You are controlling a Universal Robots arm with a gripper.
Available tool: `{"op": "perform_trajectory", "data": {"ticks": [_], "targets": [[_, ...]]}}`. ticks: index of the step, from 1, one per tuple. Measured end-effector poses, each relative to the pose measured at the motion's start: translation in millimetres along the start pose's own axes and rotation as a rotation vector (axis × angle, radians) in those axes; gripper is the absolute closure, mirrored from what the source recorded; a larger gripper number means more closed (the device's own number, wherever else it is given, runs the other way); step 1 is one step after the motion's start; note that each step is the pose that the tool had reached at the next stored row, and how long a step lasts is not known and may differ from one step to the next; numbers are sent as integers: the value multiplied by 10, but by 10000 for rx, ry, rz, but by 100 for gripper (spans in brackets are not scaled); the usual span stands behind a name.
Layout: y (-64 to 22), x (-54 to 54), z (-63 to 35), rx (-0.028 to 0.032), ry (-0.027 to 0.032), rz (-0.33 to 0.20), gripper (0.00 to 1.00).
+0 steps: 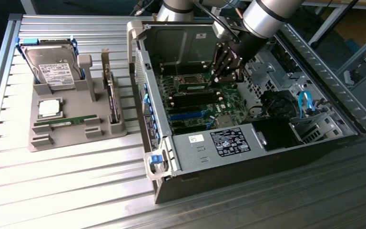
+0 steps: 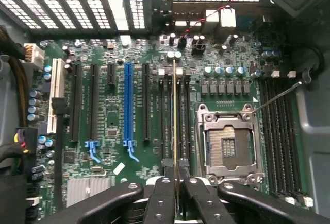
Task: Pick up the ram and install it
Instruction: 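Insert the ram into the slot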
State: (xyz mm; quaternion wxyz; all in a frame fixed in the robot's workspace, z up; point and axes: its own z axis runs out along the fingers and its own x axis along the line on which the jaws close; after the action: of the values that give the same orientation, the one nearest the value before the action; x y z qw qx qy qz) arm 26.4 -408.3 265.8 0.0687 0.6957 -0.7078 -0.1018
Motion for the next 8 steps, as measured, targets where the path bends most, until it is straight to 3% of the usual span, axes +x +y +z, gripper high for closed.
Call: {"op": "perform_trajectory", "data": {"ticks": [3, 8], "targets": [[-1, -4, 6, 0, -1, -1, 88], [-17, 1, 120, 0, 0, 0, 88]]}}
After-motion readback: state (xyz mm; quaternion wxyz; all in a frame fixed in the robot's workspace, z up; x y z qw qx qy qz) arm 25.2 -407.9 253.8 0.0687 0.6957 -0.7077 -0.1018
